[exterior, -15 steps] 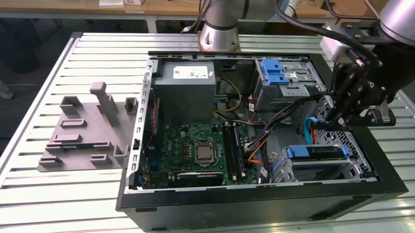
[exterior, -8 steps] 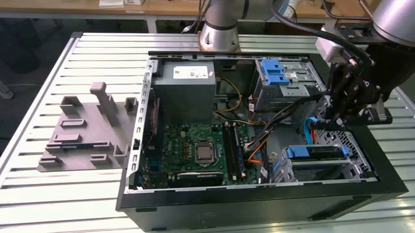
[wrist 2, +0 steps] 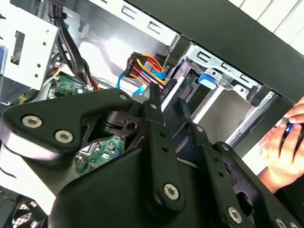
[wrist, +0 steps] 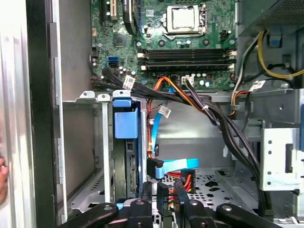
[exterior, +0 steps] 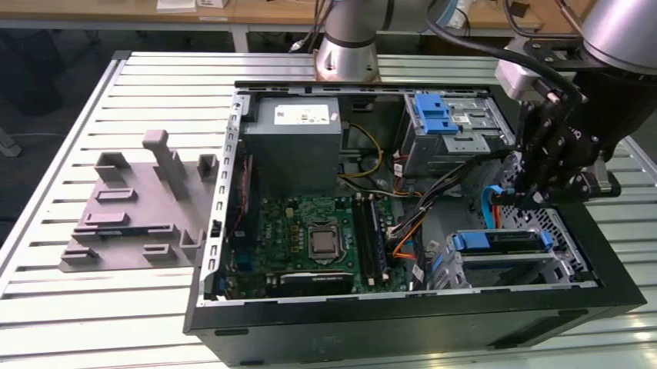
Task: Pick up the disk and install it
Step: 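Insert the first disk wire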
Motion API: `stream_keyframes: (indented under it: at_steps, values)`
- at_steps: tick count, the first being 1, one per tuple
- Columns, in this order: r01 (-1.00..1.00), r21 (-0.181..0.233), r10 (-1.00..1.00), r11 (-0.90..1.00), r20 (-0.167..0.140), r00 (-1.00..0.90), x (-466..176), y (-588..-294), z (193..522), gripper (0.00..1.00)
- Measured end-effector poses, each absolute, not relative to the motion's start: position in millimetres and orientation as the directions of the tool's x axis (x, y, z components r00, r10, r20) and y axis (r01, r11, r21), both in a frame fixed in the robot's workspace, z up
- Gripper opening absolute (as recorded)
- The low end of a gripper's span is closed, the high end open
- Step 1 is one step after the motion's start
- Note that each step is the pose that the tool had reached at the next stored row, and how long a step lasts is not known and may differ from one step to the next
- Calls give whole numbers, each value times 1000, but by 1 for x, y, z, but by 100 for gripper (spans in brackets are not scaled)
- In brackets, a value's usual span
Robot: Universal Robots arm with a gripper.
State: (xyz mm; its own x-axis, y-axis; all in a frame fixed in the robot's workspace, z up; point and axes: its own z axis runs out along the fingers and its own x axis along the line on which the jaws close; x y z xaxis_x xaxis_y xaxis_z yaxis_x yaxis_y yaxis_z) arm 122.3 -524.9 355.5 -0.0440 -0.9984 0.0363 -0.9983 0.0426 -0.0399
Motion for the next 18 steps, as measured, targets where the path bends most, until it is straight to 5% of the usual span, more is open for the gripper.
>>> stream_keyframes:
  at_steps: [6, 12, 18]
  values:
    - [-998, -41, -998, 42, 45, -44, 122, -523, 353, 32]
    - [-998, -41, -998, 42, 46, -44, 122, -523, 353, 16]
    - [-998, -39, -998, 42, 46, -44, 122, -523, 353, 16]
